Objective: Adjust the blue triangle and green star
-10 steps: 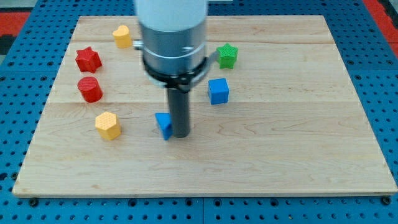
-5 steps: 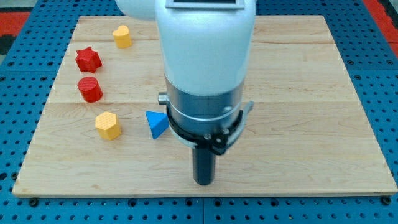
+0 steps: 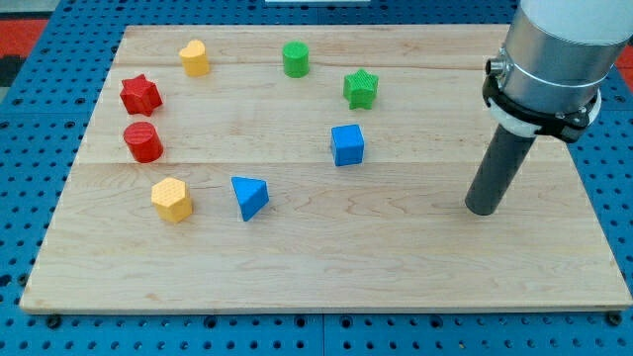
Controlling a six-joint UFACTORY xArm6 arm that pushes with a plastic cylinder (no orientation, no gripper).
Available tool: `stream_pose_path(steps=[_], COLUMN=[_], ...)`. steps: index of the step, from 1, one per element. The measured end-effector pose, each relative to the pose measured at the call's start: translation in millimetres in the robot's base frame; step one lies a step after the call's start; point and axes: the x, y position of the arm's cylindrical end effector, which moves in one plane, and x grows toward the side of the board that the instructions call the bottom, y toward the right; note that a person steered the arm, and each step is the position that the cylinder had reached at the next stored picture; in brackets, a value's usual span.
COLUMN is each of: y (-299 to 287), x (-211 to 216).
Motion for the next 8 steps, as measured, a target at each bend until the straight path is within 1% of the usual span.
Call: stream_pose_path(steps=[1,2,4,5,6,8], y=[-3.9,-24.4,-37.7,-54.0,-72.0,-140.7], x=[-1.5,-27.7,-120.5,-158.8,-185.1,-188.5])
